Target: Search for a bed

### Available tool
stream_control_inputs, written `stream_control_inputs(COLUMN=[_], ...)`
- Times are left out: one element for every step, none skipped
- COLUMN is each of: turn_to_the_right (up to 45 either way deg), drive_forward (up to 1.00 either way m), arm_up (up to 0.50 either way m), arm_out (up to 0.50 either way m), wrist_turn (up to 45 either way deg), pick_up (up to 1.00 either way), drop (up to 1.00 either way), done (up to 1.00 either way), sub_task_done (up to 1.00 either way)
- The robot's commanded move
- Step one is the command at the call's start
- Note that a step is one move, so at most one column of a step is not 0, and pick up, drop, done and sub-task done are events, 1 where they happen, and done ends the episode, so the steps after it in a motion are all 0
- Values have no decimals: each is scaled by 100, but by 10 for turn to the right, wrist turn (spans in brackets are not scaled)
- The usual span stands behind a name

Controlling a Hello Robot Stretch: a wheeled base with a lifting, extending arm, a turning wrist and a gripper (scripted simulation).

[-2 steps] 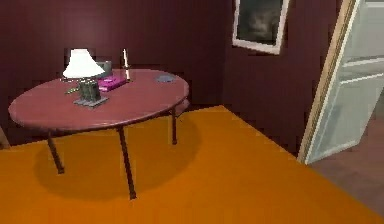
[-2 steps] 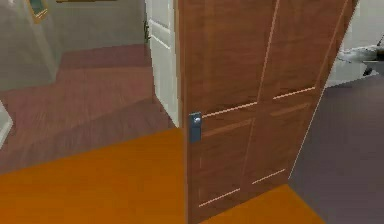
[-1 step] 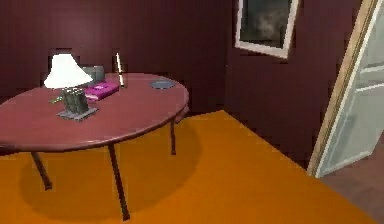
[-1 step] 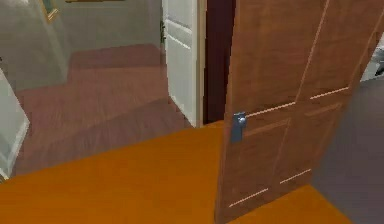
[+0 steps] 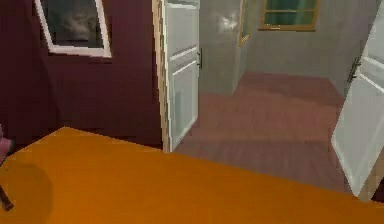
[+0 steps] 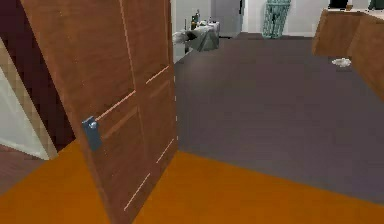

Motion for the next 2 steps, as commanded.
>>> stream_control_inputs(turn_to_the_right=[240, 0], drive_forward=[0, 90], arm_up=[0, 0], arm_out=[0, 0], wrist_turn=[0, 0], pick_up=[0, 0], drop=[0, 0], done=[0, 0], sub_task_done=[0, 0])
